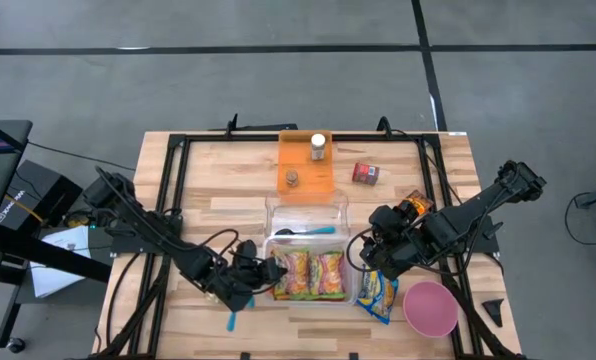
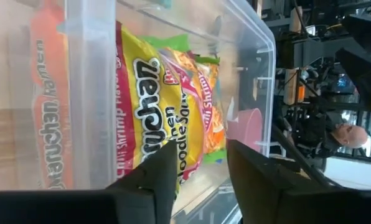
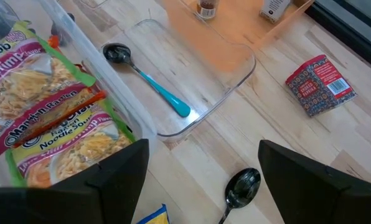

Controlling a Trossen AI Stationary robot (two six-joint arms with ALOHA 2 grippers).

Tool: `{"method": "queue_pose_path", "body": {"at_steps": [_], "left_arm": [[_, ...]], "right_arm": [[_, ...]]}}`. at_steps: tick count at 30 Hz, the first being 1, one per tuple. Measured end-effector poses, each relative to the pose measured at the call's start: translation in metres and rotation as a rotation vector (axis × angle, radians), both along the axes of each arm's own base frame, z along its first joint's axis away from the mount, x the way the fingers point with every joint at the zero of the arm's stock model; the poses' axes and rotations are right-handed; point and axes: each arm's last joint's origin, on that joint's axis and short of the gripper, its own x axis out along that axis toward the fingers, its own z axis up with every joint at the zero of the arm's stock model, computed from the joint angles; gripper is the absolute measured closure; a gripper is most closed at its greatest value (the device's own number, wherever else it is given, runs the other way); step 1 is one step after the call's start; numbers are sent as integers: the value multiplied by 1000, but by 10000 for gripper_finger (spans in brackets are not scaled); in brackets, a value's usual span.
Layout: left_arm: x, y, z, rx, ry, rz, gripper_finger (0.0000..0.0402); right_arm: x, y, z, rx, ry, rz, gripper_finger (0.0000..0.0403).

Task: Pick & Place Food Item
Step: Put the green noodle pack into the white transparent bin

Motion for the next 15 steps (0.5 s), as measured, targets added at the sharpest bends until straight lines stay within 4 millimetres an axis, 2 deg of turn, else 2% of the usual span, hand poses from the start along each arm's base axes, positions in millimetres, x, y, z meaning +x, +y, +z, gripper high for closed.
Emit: {"method": "queue_pose_path", "body": {"at_steps": [3,10,15], "left_arm": [[-5,3,7,28,2,-20,257],[-20,15,46,124,-72,-103,269],[-29,21,78,334,-160,-243,296]], "right_arm": [[0,0,0,0,0,0,104],[0,0,0,0,0,-1,104],[0,0,0,-1,0,-1,104]]}}
